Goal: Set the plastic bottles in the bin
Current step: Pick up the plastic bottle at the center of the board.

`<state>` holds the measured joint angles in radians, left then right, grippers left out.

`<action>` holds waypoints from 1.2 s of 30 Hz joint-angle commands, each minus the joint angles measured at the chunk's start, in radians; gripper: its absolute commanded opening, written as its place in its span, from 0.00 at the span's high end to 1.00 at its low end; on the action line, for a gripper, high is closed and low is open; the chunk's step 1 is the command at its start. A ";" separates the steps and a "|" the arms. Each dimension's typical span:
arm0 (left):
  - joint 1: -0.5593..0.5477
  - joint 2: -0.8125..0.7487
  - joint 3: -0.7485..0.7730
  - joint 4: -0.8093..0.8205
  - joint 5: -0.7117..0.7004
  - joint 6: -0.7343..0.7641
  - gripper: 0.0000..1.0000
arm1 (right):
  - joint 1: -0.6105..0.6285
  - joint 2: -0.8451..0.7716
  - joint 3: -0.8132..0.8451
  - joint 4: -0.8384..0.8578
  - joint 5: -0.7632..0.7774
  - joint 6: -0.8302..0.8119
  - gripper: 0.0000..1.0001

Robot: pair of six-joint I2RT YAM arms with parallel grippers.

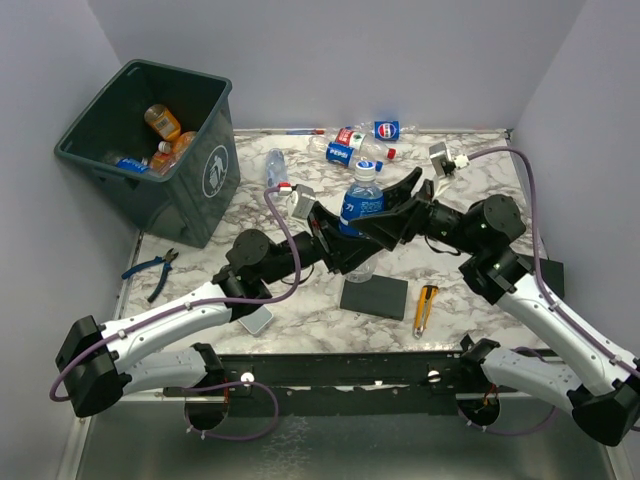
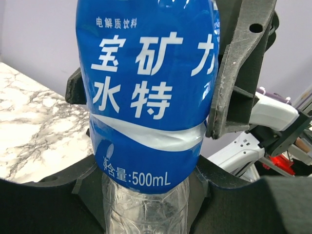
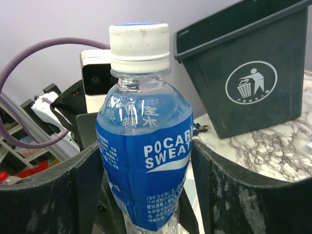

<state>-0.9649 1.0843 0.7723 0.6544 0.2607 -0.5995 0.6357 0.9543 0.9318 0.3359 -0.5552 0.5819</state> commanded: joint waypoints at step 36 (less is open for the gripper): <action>0.003 0.168 0.605 -0.603 -0.068 0.135 0.09 | 0.007 -0.237 -0.076 -0.449 0.256 -0.415 0.67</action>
<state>-0.9699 1.1767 1.3312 0.1619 0.1028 -0.3923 0.6399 0.7219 0.8654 -0.1165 -0.3222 0.1715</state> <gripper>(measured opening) 0.950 0.575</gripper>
